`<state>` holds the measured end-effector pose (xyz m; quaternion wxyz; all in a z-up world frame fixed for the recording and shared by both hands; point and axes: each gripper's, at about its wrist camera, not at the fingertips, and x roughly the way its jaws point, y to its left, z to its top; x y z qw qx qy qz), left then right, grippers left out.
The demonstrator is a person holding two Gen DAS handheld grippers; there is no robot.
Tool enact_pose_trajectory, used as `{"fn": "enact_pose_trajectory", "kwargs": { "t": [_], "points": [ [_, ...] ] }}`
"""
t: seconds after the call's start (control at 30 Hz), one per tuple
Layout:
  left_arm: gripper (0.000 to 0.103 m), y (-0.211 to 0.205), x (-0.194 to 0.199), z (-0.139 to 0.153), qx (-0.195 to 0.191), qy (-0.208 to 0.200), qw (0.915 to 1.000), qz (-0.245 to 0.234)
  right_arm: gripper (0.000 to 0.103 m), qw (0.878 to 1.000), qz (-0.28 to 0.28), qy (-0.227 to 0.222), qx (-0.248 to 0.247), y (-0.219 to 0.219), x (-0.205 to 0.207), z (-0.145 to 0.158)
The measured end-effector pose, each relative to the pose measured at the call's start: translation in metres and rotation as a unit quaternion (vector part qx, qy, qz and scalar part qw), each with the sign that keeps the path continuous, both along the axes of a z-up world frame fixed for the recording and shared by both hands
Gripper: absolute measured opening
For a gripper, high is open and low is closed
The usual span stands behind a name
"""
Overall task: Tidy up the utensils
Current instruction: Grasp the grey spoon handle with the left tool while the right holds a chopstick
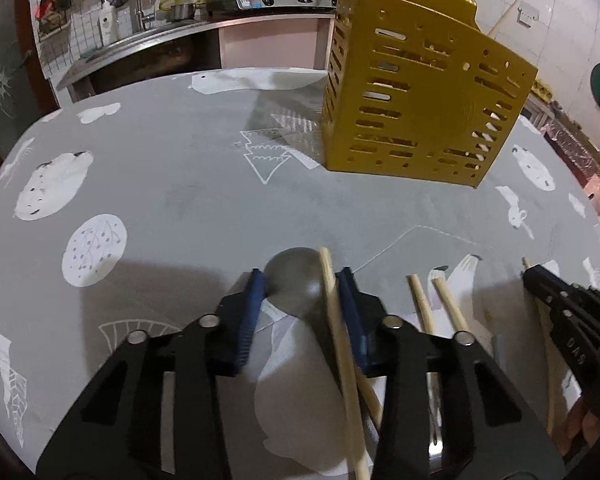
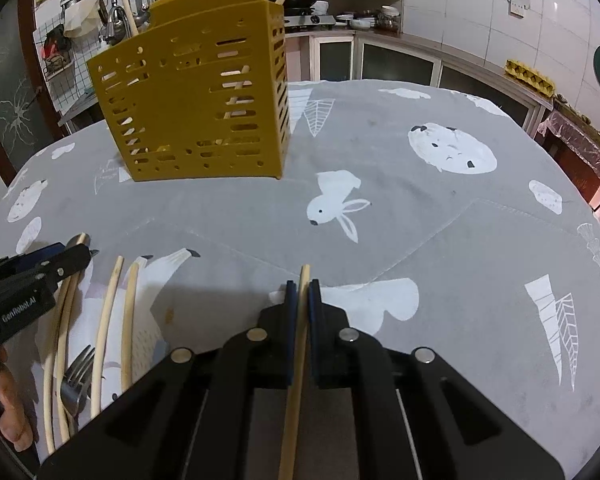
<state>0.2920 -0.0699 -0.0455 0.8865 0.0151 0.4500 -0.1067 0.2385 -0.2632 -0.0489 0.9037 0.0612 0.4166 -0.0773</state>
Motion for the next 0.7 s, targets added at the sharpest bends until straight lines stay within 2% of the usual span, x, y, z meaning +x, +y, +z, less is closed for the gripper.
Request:
{"fn": "enact_pose_trajectory", "kwargs": {
  "t": [0.27, 0.5, 0.7],
  "points": [
    [0.035, -0.007, 0.001, 0.0, 0.022, -0.001, 0.9997, -0.012, 0.006, 1.0, -0.004, -0.002, -0.002, 0.0, -0.002, 0.0],
    [0.035, 0.004, -0.004, 0.011, 0.002, -0.014, 0.9998, -0.017, 0.006, 1.0, -0.005, -0.012, 0.004, 0.001, -0.006, 0.006],
    [0.035, 0.013, -0.013, 0.032, -0.012, -0.046, 0.9987, -0.018, 0.006, 0.999, -0.01, -0.038, 0.004, -0.001, -0.012, 0.021]
  ]
}}
